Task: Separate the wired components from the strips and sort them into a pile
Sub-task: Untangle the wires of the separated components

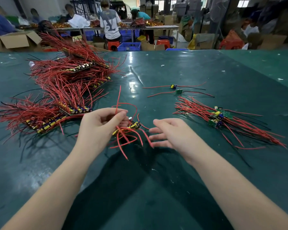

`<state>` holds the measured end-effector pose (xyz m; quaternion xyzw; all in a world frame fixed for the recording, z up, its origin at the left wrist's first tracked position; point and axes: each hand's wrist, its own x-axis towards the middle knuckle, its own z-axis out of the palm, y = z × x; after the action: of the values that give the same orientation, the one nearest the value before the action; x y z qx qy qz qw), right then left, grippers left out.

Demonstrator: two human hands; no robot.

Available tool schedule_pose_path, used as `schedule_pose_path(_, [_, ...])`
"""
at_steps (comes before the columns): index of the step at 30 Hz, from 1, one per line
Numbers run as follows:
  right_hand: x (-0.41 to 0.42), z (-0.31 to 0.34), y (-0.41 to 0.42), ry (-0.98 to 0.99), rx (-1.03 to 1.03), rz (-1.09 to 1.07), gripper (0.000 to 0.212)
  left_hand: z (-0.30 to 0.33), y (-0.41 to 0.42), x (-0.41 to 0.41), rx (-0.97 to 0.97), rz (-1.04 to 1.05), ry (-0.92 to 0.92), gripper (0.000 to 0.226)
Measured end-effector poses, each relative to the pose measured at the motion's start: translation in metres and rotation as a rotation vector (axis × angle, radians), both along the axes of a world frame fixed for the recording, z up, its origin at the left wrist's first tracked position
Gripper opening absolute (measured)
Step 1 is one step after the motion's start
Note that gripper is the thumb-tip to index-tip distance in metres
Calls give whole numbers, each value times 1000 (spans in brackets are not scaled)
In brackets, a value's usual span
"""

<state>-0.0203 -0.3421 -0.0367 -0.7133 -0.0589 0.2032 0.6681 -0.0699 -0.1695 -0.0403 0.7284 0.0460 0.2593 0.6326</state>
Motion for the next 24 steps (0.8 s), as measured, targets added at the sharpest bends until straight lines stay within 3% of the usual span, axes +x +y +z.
schedule_pose_path(6, [-4,-9,6,211,307,122,22,0,-19,-7,50,-156,-15,13])
schedule_pose_path(13, [-1,-11,-2,88,196,212,28,1,-30,-15,107,-388,-14,16])
schedule_pose_path(15, [0,-11,-2,86,189,203,21,0,-30,-15,108,-398,-29,15])
schedule_pose_path(18, [1,-9,-1,125,283,97,13,1,-25,-12,-4,-273,-142,26])
schedule_pose_path(21, [6,-6,-4,148,388,-37,13,4,-13,-9,-114,-8,-276,27])
schedule_pose_path(24, [10,-5,-6,200,531,-123,10,0,2,-5,74,290,-233,27])
